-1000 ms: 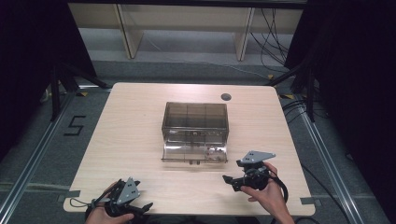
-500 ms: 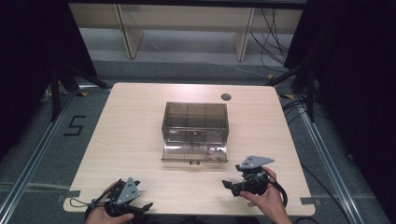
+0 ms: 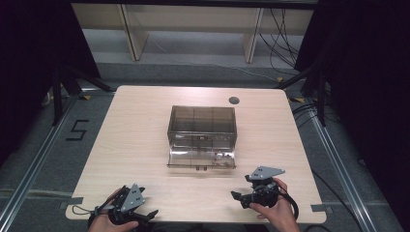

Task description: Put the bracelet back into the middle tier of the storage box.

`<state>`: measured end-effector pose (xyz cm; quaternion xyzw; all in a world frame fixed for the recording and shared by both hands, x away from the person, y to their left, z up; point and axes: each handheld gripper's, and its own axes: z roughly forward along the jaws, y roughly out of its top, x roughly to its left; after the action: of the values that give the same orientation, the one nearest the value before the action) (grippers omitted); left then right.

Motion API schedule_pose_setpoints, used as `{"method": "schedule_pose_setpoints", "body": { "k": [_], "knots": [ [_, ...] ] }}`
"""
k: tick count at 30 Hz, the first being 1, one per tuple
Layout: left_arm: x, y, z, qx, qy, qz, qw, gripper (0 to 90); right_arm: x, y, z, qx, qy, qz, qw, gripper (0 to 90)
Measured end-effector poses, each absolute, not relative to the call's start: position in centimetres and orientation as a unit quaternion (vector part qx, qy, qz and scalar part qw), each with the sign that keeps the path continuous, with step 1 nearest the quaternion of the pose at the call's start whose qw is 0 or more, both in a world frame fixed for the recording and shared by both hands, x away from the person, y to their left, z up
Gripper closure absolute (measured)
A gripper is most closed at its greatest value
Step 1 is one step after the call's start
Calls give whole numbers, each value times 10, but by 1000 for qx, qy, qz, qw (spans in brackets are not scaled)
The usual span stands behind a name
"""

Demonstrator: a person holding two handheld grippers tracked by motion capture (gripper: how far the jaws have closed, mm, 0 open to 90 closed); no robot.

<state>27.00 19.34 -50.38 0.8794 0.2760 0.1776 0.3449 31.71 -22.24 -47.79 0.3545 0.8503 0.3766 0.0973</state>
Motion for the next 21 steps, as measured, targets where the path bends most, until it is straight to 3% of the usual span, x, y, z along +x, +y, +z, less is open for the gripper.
{"method": "schedule_pose_setpoints", "body": {
  "k": [21],
  "knots": [
    [270, 194, -504, 882, 271, 178, 343, 154, 301, -227, -489, 364, 846, 376, 105, 202]
  ]
}}
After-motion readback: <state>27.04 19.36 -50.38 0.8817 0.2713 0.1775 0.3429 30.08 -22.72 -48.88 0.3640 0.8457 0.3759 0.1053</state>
